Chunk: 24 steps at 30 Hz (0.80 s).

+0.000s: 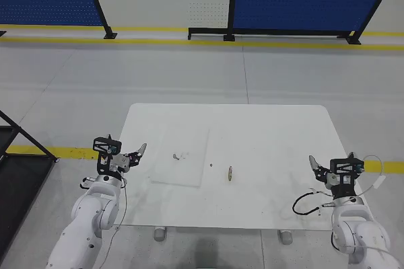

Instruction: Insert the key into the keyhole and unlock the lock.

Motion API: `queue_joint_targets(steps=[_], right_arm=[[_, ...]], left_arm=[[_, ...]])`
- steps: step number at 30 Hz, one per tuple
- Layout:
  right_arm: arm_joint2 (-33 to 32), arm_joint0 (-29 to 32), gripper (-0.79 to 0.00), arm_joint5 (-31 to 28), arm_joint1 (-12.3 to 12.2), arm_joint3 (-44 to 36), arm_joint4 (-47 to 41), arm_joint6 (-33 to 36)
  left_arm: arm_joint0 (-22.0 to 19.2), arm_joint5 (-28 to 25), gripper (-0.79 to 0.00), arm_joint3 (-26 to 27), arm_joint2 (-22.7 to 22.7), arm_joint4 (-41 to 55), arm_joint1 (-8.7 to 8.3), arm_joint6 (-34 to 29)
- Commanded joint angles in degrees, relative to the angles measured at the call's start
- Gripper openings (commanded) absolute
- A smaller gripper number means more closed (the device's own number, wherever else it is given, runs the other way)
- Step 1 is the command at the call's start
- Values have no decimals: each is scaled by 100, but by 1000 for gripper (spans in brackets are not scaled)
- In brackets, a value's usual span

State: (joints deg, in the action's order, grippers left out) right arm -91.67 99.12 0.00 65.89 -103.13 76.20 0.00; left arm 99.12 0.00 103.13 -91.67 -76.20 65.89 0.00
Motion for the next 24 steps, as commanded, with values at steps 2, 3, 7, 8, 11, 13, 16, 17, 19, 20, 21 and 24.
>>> queue_joint_targets(steps=[2, 3, 7, 8, 11, 13, 16, 17, 19, 20, 21, 24], right_arm=[[0, 0, -1, 0, 0, 0, 0, 0], [0, 0, 0, 0, 0, 0, 0, 0], [0, 0, 0, 0, 0, 0, 0, 0], [0, 0, 0, 0, 0, 0, 0, 0], [0, 0, -1, 0, 0, 0, 0, 0], [0, 0, 0, 0, 0, 0, 0, 0], [0, 0, 0, 0, 0, 0, 0, 0], [0, 0, 0, 0, 0, 0, 0, 0], [0, 0, 0, 0, 0, 0, 0, 0], [0, 0, 0, 0, 0, 0, 0, 0], [0, 0, 0, 0, 0, 0, 0, 0], [0, 0, 0, 0, 0, 0, 0, 0]], left_arm=[[0, 0, -1, 0, 0, 0, 0, 0], [0, 0, 0, 0, 0, 0, 0, 0], [0, 0, 0, 0, 0, 0, 0, 0], [0, 0, -1, 0, 0, 0, 0, 0], [0, 0, 0, 0, 0, 0, 0, 0], [0, 0, -1, 0, 0, 0, 0, 0], [0, 0, -1, 0, 0, 0, 0, 0], [-10, -12, 0, 4, -2, 2, 0, 2], [-96, -132, 0, 48, -31, -74, -10, -107], [-146, -181, 0, 81, -43, -75, -13, -249], [-205, -275, 0, 129, -46, -112, -20, -434], [-370, -456, 0, 378, -58, -134, -33, -973]])
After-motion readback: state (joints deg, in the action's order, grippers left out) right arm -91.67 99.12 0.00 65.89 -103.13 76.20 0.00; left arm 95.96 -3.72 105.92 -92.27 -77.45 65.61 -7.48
